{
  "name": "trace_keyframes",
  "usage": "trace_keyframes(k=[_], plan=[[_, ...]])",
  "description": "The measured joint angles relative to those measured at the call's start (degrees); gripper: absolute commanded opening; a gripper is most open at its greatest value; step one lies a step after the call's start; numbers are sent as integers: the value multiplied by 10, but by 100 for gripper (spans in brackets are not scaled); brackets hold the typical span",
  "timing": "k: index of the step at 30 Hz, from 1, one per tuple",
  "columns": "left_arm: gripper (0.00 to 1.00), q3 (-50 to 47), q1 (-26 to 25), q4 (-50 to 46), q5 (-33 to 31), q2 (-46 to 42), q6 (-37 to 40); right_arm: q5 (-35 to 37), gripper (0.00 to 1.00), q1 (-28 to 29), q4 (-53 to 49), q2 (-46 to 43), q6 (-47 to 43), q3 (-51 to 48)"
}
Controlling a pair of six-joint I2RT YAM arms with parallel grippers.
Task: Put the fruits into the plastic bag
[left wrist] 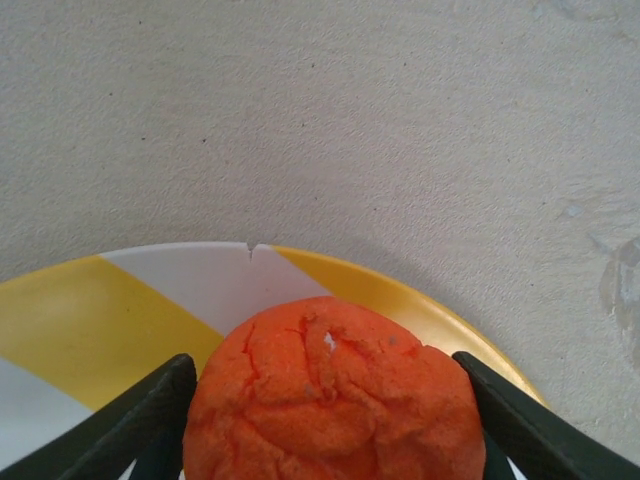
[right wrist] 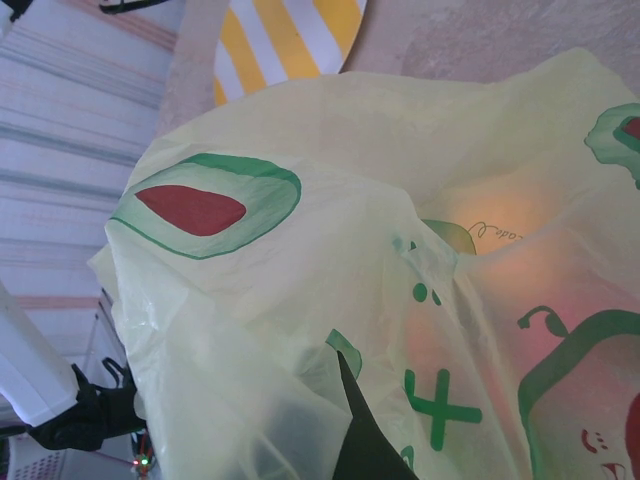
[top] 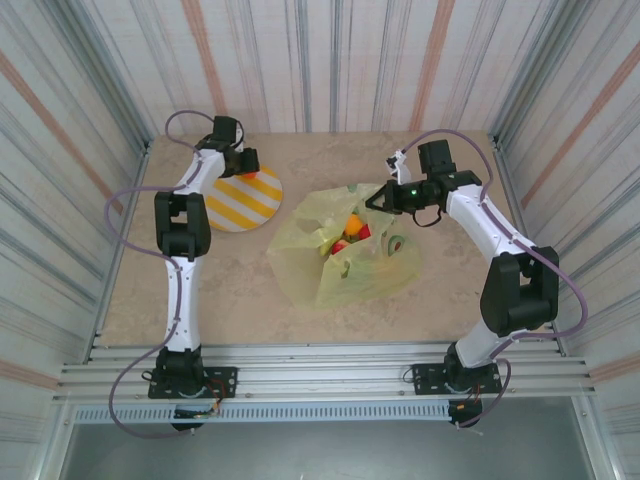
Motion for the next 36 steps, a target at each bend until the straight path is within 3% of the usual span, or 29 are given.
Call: trace_keyframes(k=[7, 12, 19, 27, 36], plan=[[57, -1, 2, -2, 13, 0, 0, 0, 0, 0, 0, 0, 0, 0], [57, -80, 3, 31, 25, -47, -10, -2, 0, 0, 0, 0, 0, 0], [56, -250, 5, 99, 48, -200, -37, -2, 0, 0, 0, 0, 0, 0], [55, -484, 0, 240, 88, -451, -97, -2, 0, 0, 4, 0, 0, 0], [55, -657, -69, 300, 100, -633, -135, -2, 0, 0, 6, 0, 0, 0]])
